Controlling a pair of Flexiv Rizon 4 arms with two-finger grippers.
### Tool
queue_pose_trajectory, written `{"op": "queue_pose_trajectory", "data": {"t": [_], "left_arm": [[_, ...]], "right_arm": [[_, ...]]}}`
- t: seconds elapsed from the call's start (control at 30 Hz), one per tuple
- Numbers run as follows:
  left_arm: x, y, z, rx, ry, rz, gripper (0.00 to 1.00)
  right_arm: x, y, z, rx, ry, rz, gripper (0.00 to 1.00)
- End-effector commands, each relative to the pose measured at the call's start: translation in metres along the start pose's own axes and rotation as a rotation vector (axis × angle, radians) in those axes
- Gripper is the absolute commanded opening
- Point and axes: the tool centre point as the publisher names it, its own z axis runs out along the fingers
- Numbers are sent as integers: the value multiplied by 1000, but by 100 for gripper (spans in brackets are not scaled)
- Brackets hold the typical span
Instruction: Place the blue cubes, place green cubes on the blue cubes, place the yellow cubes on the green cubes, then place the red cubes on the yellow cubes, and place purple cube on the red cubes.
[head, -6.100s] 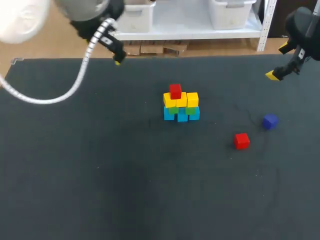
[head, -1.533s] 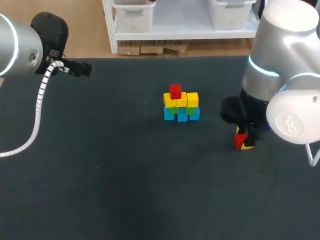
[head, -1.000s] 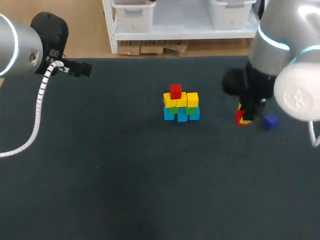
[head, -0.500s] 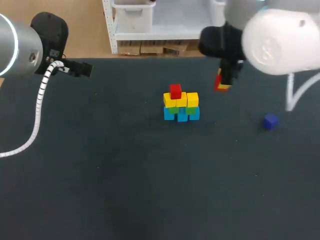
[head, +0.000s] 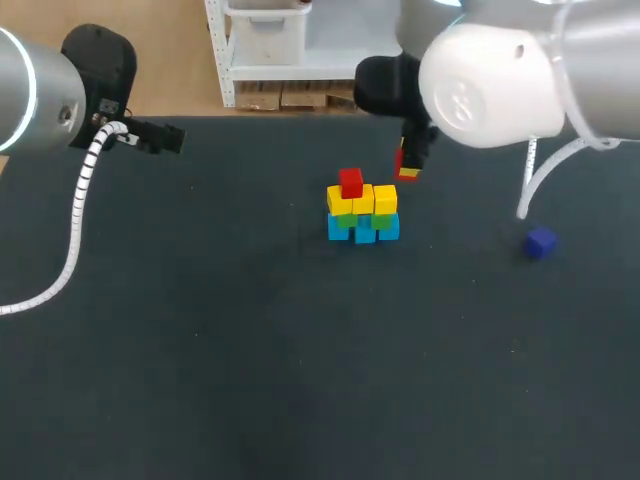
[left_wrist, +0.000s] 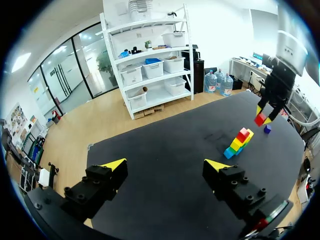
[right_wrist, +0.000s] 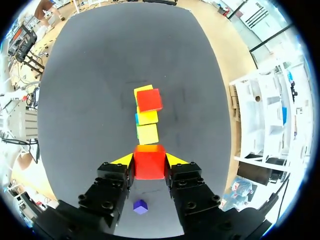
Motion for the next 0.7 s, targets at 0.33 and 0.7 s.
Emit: {"op": "queue_pose_trajectory", "data": {"t": [0.33,0.7], "left_arm": [[0,2,0,8,-1,2,100],[0,2,0,8,-1,2,100]], "right_arm": [[-21,4,19,5,29,-65,0],[-29,-1,34,23,62,-89,0]]}}
